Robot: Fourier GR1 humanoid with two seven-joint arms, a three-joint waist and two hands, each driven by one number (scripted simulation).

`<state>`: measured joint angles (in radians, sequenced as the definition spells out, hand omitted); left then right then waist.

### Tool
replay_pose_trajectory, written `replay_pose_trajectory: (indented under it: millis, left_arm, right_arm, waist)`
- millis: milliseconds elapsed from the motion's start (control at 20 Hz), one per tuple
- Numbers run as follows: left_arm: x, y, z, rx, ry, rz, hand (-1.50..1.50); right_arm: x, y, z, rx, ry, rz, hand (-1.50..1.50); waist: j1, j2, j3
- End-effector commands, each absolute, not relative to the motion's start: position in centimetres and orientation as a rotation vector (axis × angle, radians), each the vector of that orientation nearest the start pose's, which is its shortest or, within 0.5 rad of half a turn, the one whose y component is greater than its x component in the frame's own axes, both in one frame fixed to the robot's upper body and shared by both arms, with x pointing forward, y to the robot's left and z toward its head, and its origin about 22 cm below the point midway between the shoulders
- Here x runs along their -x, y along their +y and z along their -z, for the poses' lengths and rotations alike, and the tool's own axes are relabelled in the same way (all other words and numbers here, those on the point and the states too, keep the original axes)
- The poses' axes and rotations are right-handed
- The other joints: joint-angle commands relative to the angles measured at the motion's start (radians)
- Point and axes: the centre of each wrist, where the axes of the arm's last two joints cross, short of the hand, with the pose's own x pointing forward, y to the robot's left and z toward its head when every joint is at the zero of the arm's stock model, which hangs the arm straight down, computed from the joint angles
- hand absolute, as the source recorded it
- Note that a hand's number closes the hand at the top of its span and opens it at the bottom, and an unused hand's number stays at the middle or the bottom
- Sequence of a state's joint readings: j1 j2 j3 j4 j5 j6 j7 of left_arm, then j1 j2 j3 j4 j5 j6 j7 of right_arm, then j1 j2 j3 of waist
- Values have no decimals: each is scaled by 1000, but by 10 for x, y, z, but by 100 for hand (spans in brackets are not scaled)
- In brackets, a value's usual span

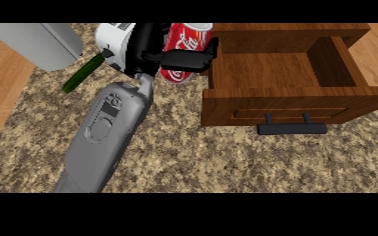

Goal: Pick up the can, place it into the drawer and close the drawer

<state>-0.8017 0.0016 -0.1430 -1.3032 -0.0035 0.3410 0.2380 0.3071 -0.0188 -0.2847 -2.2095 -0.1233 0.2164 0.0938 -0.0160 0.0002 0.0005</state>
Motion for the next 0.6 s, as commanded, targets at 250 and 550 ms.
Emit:
replay_pose_trajectory:
  millis: [250, 550]
  left_arm:
    - [-368, 18, -223, 47, -1811, 165, 150]
    - [-398, 1, -246, 7, -1793, 170, 150]
  right_arm:
    - [-139, -300, -108, 178, -1837, 47, -150]
    - [-150, -310, -92, 184, -1844, 16, -150]
  waist:
    - [-11, 1, 0]
    - [-19, 5, 1]
